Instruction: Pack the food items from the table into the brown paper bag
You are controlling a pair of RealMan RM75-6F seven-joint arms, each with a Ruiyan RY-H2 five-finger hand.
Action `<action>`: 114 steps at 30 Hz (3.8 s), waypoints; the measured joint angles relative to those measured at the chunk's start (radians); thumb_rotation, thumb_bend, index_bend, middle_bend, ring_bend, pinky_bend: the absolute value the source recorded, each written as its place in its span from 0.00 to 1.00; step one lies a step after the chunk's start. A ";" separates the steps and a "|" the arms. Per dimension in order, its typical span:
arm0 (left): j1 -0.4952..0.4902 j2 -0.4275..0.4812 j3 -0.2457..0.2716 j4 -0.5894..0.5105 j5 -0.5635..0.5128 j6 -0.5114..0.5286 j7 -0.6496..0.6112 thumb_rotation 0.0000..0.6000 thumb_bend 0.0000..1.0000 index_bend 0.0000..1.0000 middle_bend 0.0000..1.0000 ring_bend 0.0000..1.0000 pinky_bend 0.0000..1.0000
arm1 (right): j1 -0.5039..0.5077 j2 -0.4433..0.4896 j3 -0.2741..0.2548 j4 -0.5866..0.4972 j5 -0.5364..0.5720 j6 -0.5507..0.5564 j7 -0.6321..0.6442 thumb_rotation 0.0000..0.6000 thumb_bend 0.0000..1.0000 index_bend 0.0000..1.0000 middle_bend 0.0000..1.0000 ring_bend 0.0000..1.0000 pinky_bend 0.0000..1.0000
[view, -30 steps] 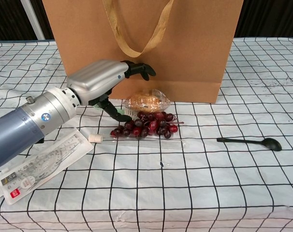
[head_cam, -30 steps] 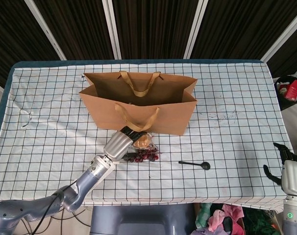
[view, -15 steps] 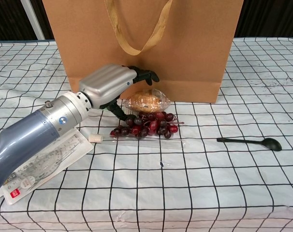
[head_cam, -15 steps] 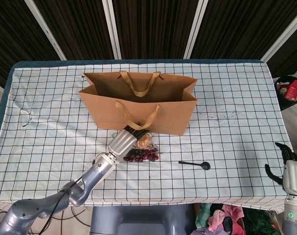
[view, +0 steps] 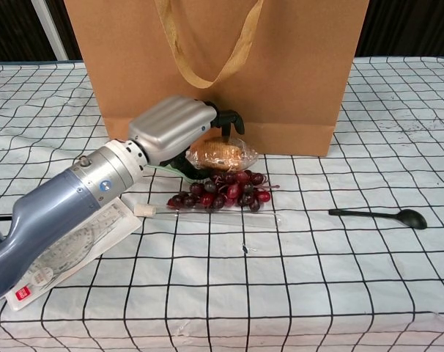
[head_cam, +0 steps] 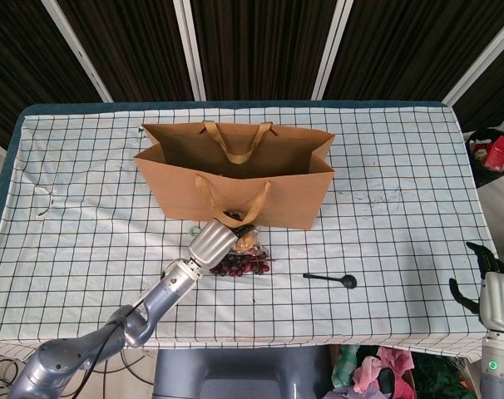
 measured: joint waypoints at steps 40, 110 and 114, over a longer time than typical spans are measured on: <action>0.064 0.443 0.063 -1.010 0.133 0.189 0.128 1.00 0.29 0.33 0.45 0.30 0.37 | -0.011 -0.001 0.024 -0.001 0.010 0.034 0.013 1.00 0.27 0.22 0.22 0.31 0.30; 0.251 0.751 -0.044 -1.064 0.095 0.398 0.139 1.00 0.04 0.14 0.20 0.08 0.20 | -0.012 -0.020 0.030 0.012 -0.005 0.060 0.009 1.00 0.27 0.23 0.22 0.31 0.30; 0.369 0.802 0.105 -1.053 0.143 0.433 0.142 1.00 0.04 0.13 0.19 0.08 0.20 | -0.008 -0.017 0.019 0.003 -0.021 0.054 0.009 1.00 0.27 0.23 0.22 0.31 0.30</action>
